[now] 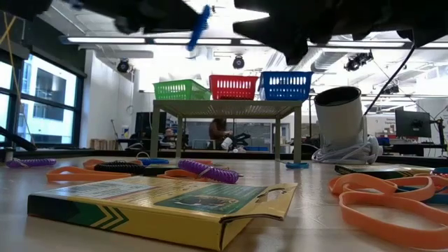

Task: Pick & Place Office Desk Supplies
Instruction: Put the left blue spring keychain into the blue bin on the shelf, then put the orange rubber band into the green bin on the shelf

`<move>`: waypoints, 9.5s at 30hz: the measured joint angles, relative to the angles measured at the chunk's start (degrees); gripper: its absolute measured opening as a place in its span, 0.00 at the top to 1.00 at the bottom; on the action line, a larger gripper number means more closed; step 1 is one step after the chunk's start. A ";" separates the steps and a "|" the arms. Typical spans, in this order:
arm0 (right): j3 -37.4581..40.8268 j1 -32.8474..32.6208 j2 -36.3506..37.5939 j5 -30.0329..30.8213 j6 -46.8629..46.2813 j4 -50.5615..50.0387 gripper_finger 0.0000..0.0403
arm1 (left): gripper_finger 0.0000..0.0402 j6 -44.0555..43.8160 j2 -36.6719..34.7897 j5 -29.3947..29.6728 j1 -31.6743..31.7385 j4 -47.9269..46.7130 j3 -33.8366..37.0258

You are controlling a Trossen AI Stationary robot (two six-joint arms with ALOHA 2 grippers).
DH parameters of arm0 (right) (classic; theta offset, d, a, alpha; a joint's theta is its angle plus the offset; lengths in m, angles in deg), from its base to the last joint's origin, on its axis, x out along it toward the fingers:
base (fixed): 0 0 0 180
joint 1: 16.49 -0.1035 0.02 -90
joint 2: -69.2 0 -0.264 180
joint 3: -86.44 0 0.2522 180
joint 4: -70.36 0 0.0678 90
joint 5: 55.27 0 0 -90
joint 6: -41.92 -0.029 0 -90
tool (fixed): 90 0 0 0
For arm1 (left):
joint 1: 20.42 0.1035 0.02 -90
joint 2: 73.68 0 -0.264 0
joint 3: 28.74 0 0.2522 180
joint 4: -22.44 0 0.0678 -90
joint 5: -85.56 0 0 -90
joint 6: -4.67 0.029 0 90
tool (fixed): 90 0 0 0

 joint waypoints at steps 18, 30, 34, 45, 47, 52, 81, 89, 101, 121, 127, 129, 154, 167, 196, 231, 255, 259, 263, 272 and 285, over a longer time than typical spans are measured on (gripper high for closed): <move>0.00 -0.42 -0.44 6.14 -4.21 2.47 0.51 | 0.98 12.15 5.97 4.40 -0.18 -0.57 -7.22; 0.00 2.56 -0.44 8.56 -10.45 -2.44 0.51 | 0.98 12.14 5.94 -1.55 2.97 -1.67 -7.24; 0.00 2.57 -0.44 7.67 -10.21 -2.55 0.55 | 0.98 12.30 5.94 -1.50 3.21 -1.69 -7.24; -0.02 3.74 -0.44 4.15 -8.94 -1.30 0.69 | 0.98 12.01 5.95 -1.48 3.30 -1.86 -7.24; -0.02 3.83 -0.44 4.08 -9.30 -1.31 0.70 | 0.98 11.69 5.94 -1.44 3.32 -1.94 -7.24; -0.07 4.19 -0.44 2.60 -10.00 -1.33 0.67 | 0.98 11.58 5.94 -1.47 3.45 -2.08 -7.24; -0.11 4.21 -0.44 2.77 -10.04 -3.97 0.99 | 0.90 10.60 5.94 -1.49 3.58 -4.27 -7.26; -0.11 2.51 -0.44 4.97 -10.01 -6.20 0.99 | 0.88 11.06 5.94 -1.48 3.58 -4.25 -7.26; -0.11 2.12 -0.44 6.62 -10.21 -6.90 0.99 | 0.68 13.67 5.94 -3.09 3.82 -4.22 -7.26; -0.11 0.75 0.04 11.01 -10.15 -9.26 0.99 | 0.61 15.57 5.40 4.17 -0.69 -4.44 -7.26; -0.11 -0.04 2.61 15.81 -9.22 -13.14 0.99 | 0.61 16.71 5.40 5.19 -1.83 -4.35 -7.26; -0.09 -0.74 5.34 19.23 -8.94 -18.46 0.99 | 0.61 17.65 5.40 6.49 -2.19 -4.22 -7.26; -0.11 -0.39 40.20 36.10 -2.47 -46.97 0.99 | 0.63 12.21 -15.70 -4.32 3.29 -21.56 -7.20; -19.48 14.17 38.97 19.73 -19.75 -86.16 0.99 | 0.63 -33.27 -36.33 -50.20 24.39 -70.72 -4.70; -45.24 45.07 10.10 -11.09 -21.35 -112.36 0.83 | 0.63 -34.65 -32.00 -59.84 18.73 -60.52 2.68; -47.36 11.07 24.40 -23.62 -54.16 -138.82 0.87 | 0.63 -37.52 -29.68 -59.58 13.25 -60.56 3.32; -47.34 8.63 19.34 -21.11 -41.22 -130.06 0.87 | 0.63 -37.07 -29.68 -58.12 12.82 -61.10 3.32; -47.34 8.61 19.48 -15.97 -40.14 -129.93 0.86 | 0.63 -37.10 -29.68 -58.11 12.82 -61.29 3.32; -47.34 8.61 19.54 -14.61 -40.06 -129.77 0.79 | 0.63 -37.25 -29.68 -58.11 12.82 -61.29 3.32; -47.34 6.87 19.54 -17.60 -37.57 -124.89 0.55 | 0.63 -37.25 -29.68 -58.07 12.82 -61.91 3.32; -41.92 -5.48 19.28 -19.06 -43.70 -123.82 0.48 | 0.63 -37.58 -29.68 -58.00 12.82 -62.10 3.60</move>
